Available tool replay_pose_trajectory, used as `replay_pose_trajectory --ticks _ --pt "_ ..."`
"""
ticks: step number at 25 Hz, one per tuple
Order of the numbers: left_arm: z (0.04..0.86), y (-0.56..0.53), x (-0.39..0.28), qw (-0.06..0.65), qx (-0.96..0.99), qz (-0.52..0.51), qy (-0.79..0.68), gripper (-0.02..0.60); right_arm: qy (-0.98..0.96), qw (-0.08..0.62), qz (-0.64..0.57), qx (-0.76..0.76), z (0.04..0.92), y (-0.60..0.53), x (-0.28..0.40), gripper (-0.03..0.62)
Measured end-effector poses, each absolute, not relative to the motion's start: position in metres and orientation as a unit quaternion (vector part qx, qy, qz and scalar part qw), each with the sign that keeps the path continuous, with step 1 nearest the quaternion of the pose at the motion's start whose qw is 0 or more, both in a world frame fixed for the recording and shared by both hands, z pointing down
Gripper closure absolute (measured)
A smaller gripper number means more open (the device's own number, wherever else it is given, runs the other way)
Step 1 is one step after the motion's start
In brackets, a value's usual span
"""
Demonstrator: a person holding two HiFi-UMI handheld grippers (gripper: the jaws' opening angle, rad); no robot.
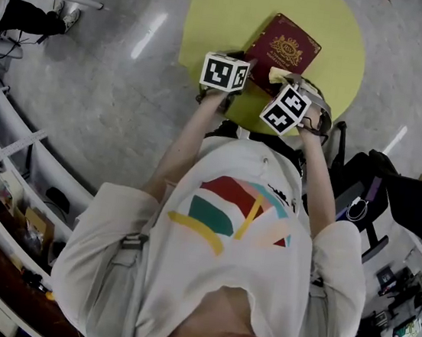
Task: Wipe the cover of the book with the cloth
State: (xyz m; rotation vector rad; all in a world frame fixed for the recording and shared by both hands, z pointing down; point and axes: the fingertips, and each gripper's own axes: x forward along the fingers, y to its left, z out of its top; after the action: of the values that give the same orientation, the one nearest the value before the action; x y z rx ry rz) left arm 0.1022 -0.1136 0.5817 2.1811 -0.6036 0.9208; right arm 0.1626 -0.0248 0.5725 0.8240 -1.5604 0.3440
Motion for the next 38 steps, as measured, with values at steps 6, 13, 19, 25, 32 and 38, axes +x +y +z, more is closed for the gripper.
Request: replay_pose_trajectory --ticks 6,13,19,25,32,38 --pt "0.582 -0.114 0.102 0.342 0.84 0.352 -0.232 0.414 -0.702 0.603 0.185 0.332 0.571 0.0 0.127 0.563" --pt "0.58 -0.115 0.103 0.345 0.841 0.344 -0.234 0.414 -0.71 0.591 0.203 0.326 0.57 0.007 0.117 0.563" --pt "0.582 -0.114 0.102 0.347 0.838 0.349 -0.237 0.414 -0.718 0.585 0.21 0.314 0.57 0.008 0.116 0.563" --pt "0.553 -0.125 0.099 0.324 0.857 0.297 -0.271 0.41 -0.712 0.572 0.197 0.357 0.543 -0.024 0.15 0.563" --pt "0.499 -0.146 0.074 0.271 0.874 0.227 -0.333 0.558 -0.683 0.567 0.167 0.428 0.521 -0.102 0.214 0.563" --pt "0.476 -0.148 0.046 0.212 0.88 0.199 -0.375 0.566 -0.676 0.578 0.161 0.427 0.531 -0.163 0.241 0.563"
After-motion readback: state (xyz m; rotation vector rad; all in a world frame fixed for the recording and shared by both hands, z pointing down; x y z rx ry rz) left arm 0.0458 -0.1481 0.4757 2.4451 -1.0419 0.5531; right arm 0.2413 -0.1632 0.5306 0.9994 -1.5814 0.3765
